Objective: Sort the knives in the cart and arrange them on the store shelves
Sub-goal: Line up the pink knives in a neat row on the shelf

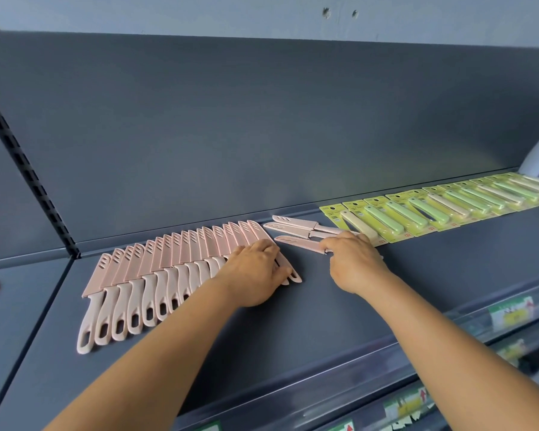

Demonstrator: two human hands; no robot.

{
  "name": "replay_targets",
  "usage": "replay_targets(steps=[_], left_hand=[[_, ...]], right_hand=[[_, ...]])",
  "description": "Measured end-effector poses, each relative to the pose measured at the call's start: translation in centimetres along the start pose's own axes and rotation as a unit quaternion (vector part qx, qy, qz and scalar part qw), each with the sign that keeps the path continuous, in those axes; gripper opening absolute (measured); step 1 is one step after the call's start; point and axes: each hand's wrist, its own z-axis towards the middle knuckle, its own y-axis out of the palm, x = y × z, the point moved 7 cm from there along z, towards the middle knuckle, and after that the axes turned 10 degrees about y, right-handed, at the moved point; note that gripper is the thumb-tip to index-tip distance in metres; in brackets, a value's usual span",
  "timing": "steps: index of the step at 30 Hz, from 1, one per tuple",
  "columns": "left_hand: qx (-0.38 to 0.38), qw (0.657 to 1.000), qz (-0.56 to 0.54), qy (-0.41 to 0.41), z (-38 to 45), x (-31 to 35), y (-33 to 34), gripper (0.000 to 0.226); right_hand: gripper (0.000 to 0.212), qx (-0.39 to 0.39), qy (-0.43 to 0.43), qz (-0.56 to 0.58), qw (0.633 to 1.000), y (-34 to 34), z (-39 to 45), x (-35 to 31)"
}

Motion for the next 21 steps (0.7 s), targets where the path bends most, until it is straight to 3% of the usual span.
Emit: replay_targets(steps=[11, 16, 21], left_hand=[[0.002, 1.000, 0.011, 0.005, 0.0, 0.1, -0.2, 0.054], [0.008, 1.000, 0.006, 0.003, -0.1, 0.1, -0.1, 0.053], [0.009, 1.000, -0.009, -0.001, 0.1, -0.2, 0.1, 0.051]], right_hand=[[0.028, -0.003, -0.029, 0.029, 0.999, -0.7, -0.3, -1.8], [0.023, -0.011, -0.022, 0.114, 0.993, -0.4, 0.3, -4.4], [0.020, -0.019, -0.037, 0.104, 0.994, 0.1, 1.5, -6.3]])
